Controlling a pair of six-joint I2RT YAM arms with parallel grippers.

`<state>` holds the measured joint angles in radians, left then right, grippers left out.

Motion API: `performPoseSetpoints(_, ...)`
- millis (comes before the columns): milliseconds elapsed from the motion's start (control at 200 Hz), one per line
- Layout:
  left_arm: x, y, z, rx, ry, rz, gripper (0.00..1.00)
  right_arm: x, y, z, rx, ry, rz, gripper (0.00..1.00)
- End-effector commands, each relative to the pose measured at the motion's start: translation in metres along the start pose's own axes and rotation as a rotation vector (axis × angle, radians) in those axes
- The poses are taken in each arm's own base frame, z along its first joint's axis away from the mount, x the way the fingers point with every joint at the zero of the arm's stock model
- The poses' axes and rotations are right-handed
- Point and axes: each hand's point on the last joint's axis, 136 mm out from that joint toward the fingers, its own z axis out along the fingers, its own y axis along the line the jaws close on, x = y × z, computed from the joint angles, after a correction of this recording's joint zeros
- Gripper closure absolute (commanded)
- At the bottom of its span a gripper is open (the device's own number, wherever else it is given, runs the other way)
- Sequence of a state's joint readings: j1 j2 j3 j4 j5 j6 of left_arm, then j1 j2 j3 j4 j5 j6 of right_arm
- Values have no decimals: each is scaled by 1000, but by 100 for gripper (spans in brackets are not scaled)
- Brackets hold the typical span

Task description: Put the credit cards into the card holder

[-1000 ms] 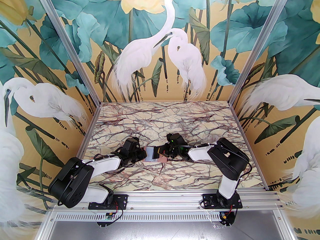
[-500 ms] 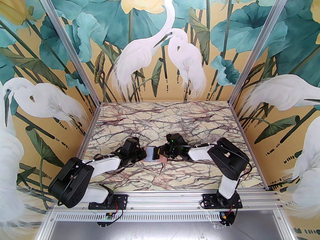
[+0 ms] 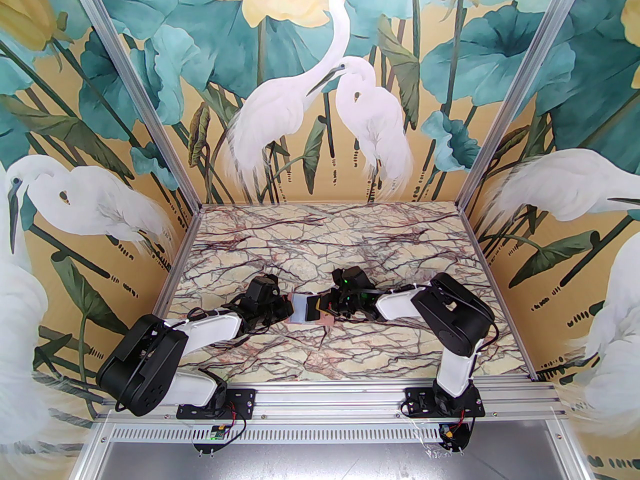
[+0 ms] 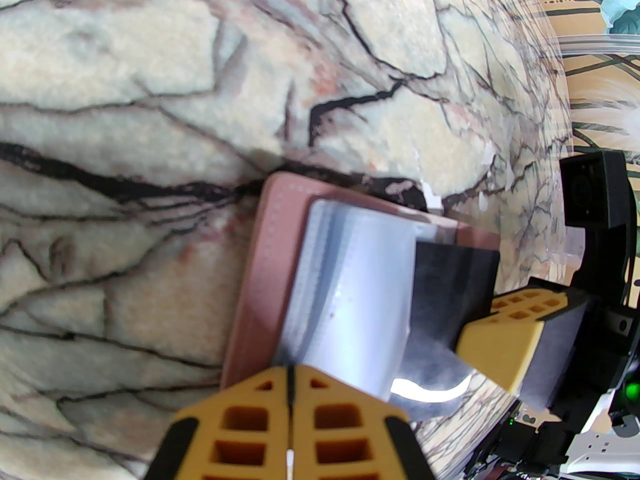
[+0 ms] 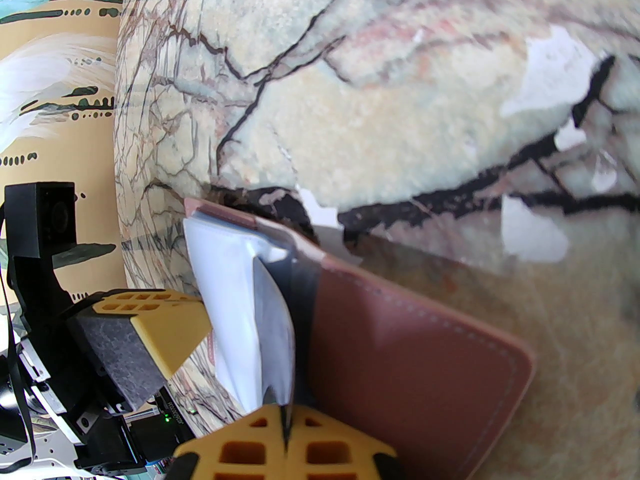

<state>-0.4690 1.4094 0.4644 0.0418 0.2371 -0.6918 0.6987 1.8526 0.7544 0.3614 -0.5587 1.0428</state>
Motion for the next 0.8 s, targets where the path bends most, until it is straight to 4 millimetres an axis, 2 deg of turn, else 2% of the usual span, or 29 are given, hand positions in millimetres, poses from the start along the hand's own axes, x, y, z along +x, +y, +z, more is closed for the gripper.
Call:
performPoseSetpoints(0, 15, 27, 5, -90, 39, -29, 93, 14, -33, 7, 91, 50, 47, 100)
performPoseSetpoints(245, 15, 26, 5, -89, 40, -28, 92, 11, -33, 10, 95, 49, 52, 100)
performPoseSetpoints(370, 12, 21, 0, -83, 38, -17, 81, 10, -36, 11, 112, 52, 54, 100)
performPoseSetpoints(575, -1, 22, -19, -134, -21, 23, 65, 11, -39, 12, 121, 51, 55, 100)
performPoseSetpoints(795, 0, 27, -17, -172, -7, 21, 67, 11, -40, 12, 125, 51, 58, 100)
